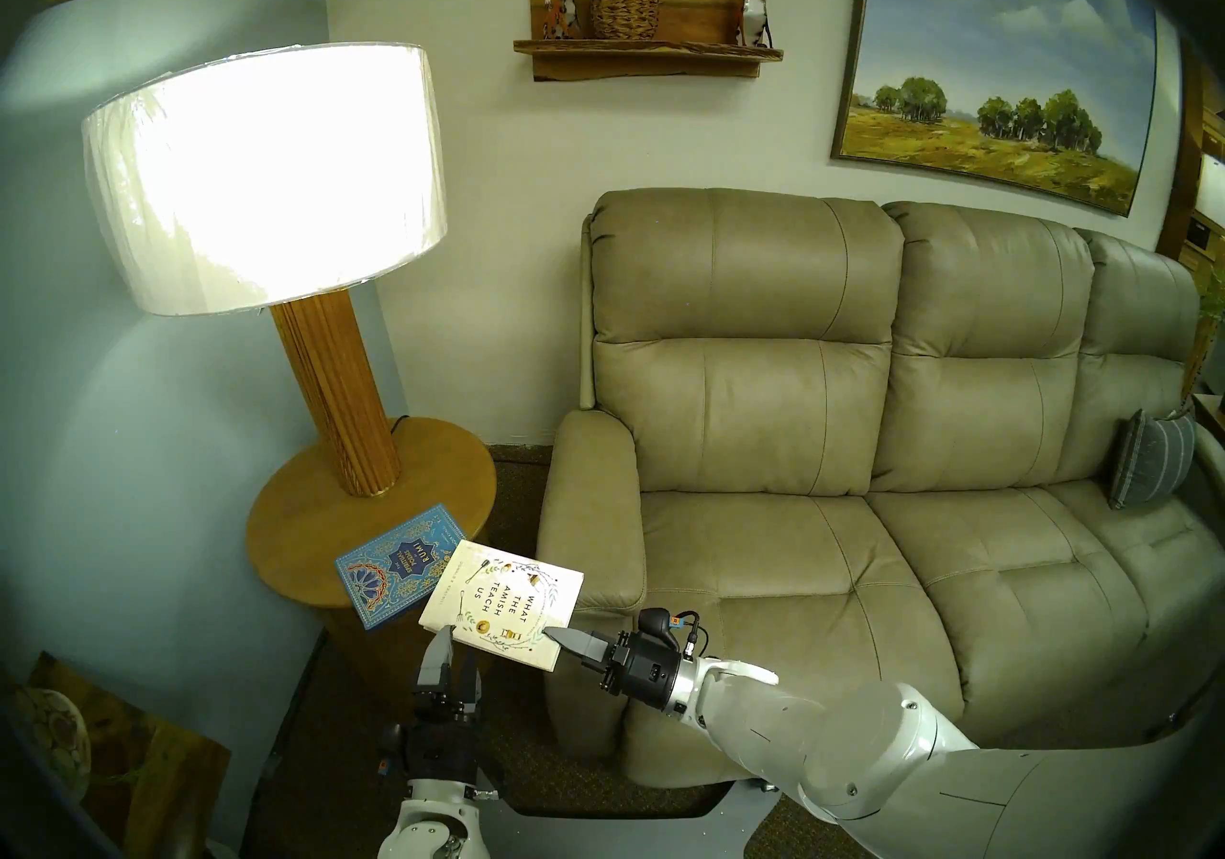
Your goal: Move books from sofa to side table
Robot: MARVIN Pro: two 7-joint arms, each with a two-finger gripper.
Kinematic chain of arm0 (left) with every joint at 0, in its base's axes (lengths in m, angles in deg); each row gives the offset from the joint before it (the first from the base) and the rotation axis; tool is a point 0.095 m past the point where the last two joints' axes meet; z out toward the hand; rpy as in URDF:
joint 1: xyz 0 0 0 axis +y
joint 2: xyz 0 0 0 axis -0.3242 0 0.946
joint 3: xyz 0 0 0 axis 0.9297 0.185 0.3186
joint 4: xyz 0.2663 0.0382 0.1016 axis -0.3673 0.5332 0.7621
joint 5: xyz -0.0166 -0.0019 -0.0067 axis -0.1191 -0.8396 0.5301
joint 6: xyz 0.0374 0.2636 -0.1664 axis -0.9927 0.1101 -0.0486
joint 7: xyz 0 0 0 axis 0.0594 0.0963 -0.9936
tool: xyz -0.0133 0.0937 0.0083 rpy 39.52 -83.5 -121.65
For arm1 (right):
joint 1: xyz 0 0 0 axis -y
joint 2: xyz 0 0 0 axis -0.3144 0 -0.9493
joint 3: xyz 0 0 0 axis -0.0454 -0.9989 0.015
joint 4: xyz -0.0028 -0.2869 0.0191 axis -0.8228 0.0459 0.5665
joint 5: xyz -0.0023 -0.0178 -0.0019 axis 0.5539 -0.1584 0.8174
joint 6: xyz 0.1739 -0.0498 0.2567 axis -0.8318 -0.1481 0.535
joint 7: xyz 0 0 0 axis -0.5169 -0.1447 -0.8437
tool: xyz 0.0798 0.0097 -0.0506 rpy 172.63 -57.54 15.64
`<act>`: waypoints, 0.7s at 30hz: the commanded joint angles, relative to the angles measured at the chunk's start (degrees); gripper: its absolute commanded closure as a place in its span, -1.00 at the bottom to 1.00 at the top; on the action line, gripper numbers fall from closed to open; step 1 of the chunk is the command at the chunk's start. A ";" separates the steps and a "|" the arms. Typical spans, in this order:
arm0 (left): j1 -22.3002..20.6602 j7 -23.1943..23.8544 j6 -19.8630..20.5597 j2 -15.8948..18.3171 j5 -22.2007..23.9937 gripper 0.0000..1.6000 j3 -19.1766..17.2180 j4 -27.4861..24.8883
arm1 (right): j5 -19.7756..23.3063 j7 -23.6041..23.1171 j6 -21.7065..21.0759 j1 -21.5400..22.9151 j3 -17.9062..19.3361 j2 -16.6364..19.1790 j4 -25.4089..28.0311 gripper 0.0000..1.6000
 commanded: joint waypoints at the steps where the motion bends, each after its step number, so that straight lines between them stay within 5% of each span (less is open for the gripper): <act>1: -2.70 0.08 -0.36 -0.49 -0.01 -1.00 -0.03 -0.05 | 0.21 -1.33 0.23 -0.13 -1.36 -1.40 0.03 1.00; 9: -4.69 -0.70 -0.58 -0.47 -0.10 -0.96 0.11 1.49 | 0.81 -1.33 0.51 -0.09 -2.33 -1.37 0.03 1.00; 10: -4.99 -0.75 -0.68 -0.51 -0.07 -0.69 0.04 1.65 | 0.87 -1.33 0.56 -0.09 -2.41 -1.36 0.03 1.00; 11: -5.19 -0.63 -0.64 -0.44 -0.14 -0.69 0.07 1.72 | 0.93 -1.33 0.66 -0.08 -2.50 -1.35 0.03 1.00; 12: -5.28 -0.65 -0.69 -0.45 -0.15 0.36 0.06 1.74 | 1.01 -1.33 0.71 -0.08 -2.59 -1.34 0.03 1.00; 14: -5.46 -0.47 -0.88 -0.45 -0.32 0.67 0.06 1.78 | 1.22 -1.33 0.78 -0.07 -2.73 -1.28 0.03 1.00; 15: -5.47 -0.10 -1.17 -0.73 -0.20 0.99 -0.10 1.66 | 1.40 -1.33 0.79 -0.06 -2.81 -1.20 0.03 1.00; 21: -4.87 1.44 -2.06 -1.30 0.44 1.00 -1.15 -0.32 | 2.30 -1.33 0.74 0.14 -2.85 -0.69 0.03 1.00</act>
